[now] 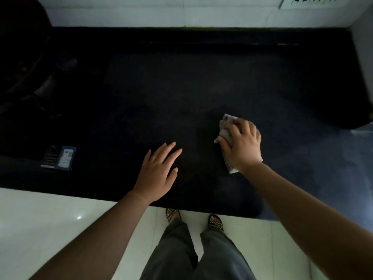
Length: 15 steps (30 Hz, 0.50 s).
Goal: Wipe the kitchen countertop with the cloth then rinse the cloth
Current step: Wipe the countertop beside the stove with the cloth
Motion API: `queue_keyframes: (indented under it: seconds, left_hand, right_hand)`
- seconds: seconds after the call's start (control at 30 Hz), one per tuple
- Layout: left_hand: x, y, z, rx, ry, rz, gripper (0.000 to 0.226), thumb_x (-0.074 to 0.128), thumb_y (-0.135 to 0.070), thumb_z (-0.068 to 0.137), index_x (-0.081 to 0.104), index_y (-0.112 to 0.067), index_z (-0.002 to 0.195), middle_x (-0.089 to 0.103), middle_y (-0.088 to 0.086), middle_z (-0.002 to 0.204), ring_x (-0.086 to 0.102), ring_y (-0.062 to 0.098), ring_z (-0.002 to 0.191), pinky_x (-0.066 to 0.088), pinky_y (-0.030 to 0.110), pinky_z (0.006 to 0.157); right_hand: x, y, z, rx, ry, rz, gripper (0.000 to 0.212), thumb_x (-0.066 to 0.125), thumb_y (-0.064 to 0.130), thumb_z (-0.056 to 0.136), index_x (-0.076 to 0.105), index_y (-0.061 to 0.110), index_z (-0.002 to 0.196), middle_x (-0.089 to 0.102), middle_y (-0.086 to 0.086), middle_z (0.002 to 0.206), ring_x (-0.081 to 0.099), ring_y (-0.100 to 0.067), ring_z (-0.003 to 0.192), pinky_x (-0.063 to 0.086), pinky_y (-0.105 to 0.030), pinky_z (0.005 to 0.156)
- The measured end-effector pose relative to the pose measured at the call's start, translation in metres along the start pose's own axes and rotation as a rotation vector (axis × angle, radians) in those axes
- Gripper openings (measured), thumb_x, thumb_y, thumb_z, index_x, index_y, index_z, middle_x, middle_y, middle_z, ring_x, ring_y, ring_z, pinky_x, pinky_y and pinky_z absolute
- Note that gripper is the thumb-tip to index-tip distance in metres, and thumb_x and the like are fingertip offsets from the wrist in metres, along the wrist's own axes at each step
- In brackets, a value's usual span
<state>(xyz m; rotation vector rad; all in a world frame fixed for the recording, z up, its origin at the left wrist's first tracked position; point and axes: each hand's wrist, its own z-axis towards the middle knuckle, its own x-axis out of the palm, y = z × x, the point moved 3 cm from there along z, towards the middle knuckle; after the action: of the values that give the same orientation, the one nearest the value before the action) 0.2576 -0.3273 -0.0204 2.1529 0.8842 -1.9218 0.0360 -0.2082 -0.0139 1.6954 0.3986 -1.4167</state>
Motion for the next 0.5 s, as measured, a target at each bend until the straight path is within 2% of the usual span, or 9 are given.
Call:
queue_keyframes:
  seconds: [0.13, 0.23, 0.33, 0.5]
  left_hand:
    - [0.000, -0.009, -0.001, -0.084, 0.003, -0.052, 0.050, 0.032, -0.039, 0.095, 0.027, -0.029, 0.144, 0.017, -0.006, 0.157, 0.009, 0.016, 0.145, 0.010, 0.047, 0.114]
    - [0.002, -0.019, -0.008, -0.147, -0.010, -0.067, 0.050, 0.032, -0.039, 0.096, 0.027, -0.027, 0.144, 0.016, -0.004, 0.158, 0.008, 0.018, 0.145, 0.010, 0.046, 0.115]
    - [0.004, -0.028, -0.018, -0.202, -0.002, -0.077, 0.050, 0.034, -0.037, 0.096, 0.026, -0.026, 0.145, 0.014, -0.002, 0.158, 0.007, 0.018, 0.145, 0.010, 0.046, 0.115]
    - [0.005, -0.044, -0.050, -0.284, -0.049, -0.198, 0.049, 0.037, -0.038, 0.096, 0.033, -0.024, 0.143, 0.025, 0.003, 0.155, 0.019, 0.020, 0.143, 0.023, 0.048, 0.114]
  right_hand:
    - [0.010, 0.019, -0.004, -0.045, 0.026, 0.027, 0.045, 0.056, 0.044, 0.086, 0.054, 0.014, 0.120, 0.045, -0.012, 0.131, 0.038, -0.032, 0.123, 0.033, -0.050, 0.105]
    - [0.009, 0.020, -0.034, -0.155, 0.057, 0.025, 0.043, 0.056, 0.049, 0.082, 0.055, 0.021, 0.115, 0.049, -0.006, 0.122, 0.043, -0.027, 0.116, 0.038, -0.045, 0.098]
    - [0.003, 0.015, -0.064, -0.189, 0.079, 0.010, 0.041, 0.061, 0.048, 0.080, 0.059, 0.022, 0.112, 0.055, -0.006, 0.117, 0.049, -0.029, 0.111, 0.042, -0.045, 0.089]
    - [-0.012, 0.005, -0.081, -0.163, 0.152, 0.029, 0.039, 0.059, 0.047, 0.084, 0.061, 0.020, 0.112, 0.055, -0.005, 0.118, 0.048, -0.029, 0.110, 0.040, -0.044, 0.085]
